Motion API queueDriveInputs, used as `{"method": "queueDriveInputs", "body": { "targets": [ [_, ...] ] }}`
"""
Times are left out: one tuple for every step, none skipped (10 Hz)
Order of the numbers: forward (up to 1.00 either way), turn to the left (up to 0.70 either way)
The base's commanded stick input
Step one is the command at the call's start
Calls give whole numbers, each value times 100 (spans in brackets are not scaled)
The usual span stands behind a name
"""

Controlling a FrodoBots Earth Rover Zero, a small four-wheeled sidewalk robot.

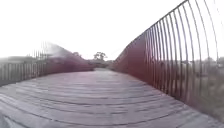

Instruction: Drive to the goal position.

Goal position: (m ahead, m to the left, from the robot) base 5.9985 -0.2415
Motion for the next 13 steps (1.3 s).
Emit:
{"method": "queueDriveInputs", "body": {
  "targets": [
    [70, 0],
    [70, 0],
    [70, 0],
    [70, 0],
    [70, 0],
    [70, 0],
    [70, 0],
    [70, 0],
    [70, 0],
    [70, 0],
    [70, 0],
    [70, 0],
    [70, -14]
  ]
}}
